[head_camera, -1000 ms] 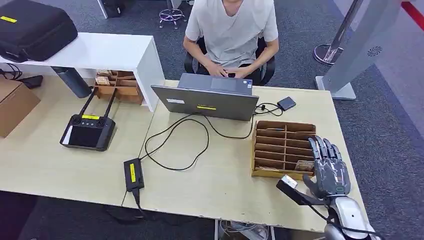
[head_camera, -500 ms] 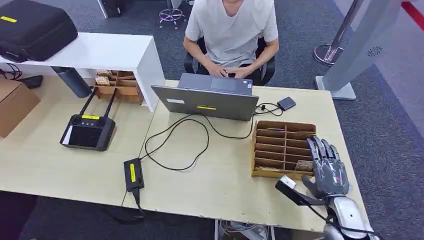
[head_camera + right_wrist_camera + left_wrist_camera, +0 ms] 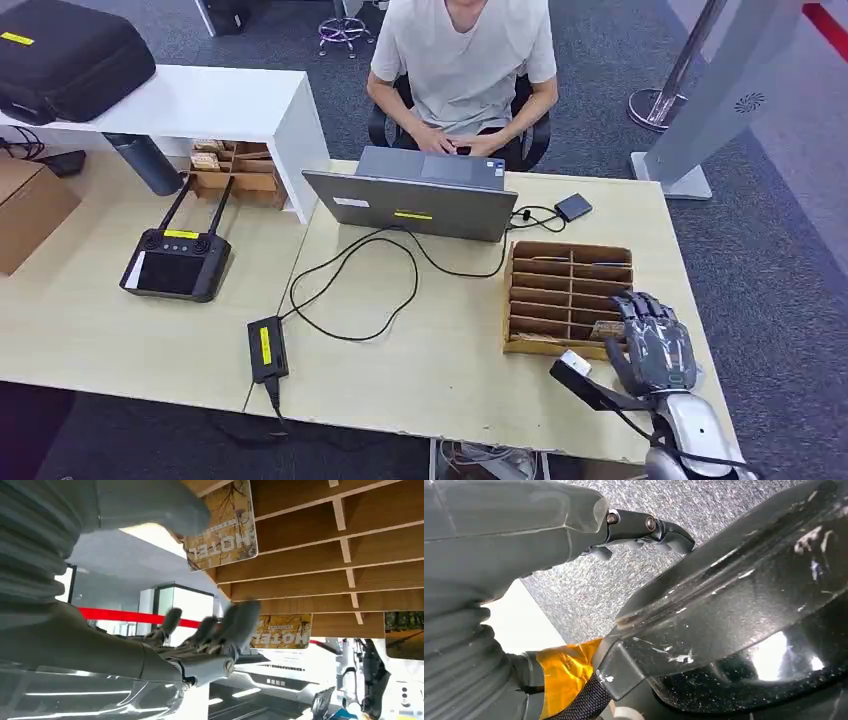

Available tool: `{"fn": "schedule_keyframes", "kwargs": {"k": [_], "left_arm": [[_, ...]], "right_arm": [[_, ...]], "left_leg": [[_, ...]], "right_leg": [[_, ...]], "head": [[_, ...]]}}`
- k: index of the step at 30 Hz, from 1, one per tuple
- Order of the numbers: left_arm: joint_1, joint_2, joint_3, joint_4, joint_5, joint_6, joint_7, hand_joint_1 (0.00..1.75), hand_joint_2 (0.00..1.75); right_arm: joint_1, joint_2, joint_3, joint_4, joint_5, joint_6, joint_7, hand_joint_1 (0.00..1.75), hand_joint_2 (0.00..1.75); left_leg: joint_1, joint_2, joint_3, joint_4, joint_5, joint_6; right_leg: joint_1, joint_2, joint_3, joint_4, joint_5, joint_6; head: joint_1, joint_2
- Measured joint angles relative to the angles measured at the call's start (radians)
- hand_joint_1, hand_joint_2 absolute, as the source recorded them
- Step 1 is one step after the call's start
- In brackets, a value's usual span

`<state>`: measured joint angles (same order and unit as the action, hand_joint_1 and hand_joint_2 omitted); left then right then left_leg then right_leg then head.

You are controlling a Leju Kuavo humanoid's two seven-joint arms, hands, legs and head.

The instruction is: Pass the card to the sensor for recognition and then transmit it.

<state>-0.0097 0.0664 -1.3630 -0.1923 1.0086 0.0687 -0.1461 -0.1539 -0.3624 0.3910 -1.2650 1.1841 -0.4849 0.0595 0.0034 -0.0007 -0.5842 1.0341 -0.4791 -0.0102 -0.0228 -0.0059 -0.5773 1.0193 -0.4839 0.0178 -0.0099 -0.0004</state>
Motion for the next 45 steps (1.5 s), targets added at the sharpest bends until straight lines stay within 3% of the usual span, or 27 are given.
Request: {"fn": "schedule_keyframes", "kwargs": {"k": [17,19,20,21,22,45], "left_arm": [[0.000,0.000,0.000,0.000,0.000,0.000,0.000,0.00,1.75],[0.000,0.000,0.000,0.000,0.000,0.000,0.000,0.00,1.75],[0.000,0.000,0.000,0.000,0.000,0.000,0.000,0.00,1.75],[0.000,0.000,0.000,0.000,0.000,0.000,0.000,0.00,1.75],[0.000,0.000,0.000,0.000,0.000,0.000,0.000,0.00,1.75],[0.000,0.000,0.000,0.000,0.000,0.000,0.000,0.00,1.75]], "right_arm": [[-0.009,0.000,-0.002,0.000,-0.021,-0.001,-0.001,1.73,1.75],[-0.009,0.000,-0.002,0.000,-0.021,-0.001,-0.001,1.26,1.75],[-0.009,0.000,-0.002,0.000,-0.021,-0.001,-0.001,0.84,1.75],[-0.009,0.000,-0.002,0.000,-0.021,-0.001,-0.001,0.07,1.75],[-0.009,0.000,-0.002,0.000,-0.021,-0.001,-0.001,0.00,1.75],[-0.016,0.000,-0.005,0.000,-0.021,-0.008,-0.011,0.00,1.75]], "left_leg": [[0.000,0.000,0.000,0.000,0.000,0.000],[0.000,0.000,0.000,0.000,0.000,0.000],[0.000,0.000,0.000,0.000,0.000,0.000],[0.000,0.000,0.000,0.000,0.000,0.000],[0.000,0.000,0.000,0.000,0.000,0.000],[0.000,0.000,0.000,0.000,0.000,0.000]], "right_leg": [[0.000,0.000,0.000,0.000,0.000,0.000],[0.000,0.000,0.000,0.000,0.000,0.000],[0.000,0.000,0.000,0.000,0.000,0.000],[0.000,0.000,0.000,0.000,0.000,0.000],[0.000,0.000,0.000,0.000,0.000,0.000],[0.000,0.000,0.000,0.000,0.000,0.000]], "head": [[0.000,0.000],[0.000,0.000],[0.000,0.000],[0.000,0.000],[0.000,0.000],[0.000,0.000]]}}
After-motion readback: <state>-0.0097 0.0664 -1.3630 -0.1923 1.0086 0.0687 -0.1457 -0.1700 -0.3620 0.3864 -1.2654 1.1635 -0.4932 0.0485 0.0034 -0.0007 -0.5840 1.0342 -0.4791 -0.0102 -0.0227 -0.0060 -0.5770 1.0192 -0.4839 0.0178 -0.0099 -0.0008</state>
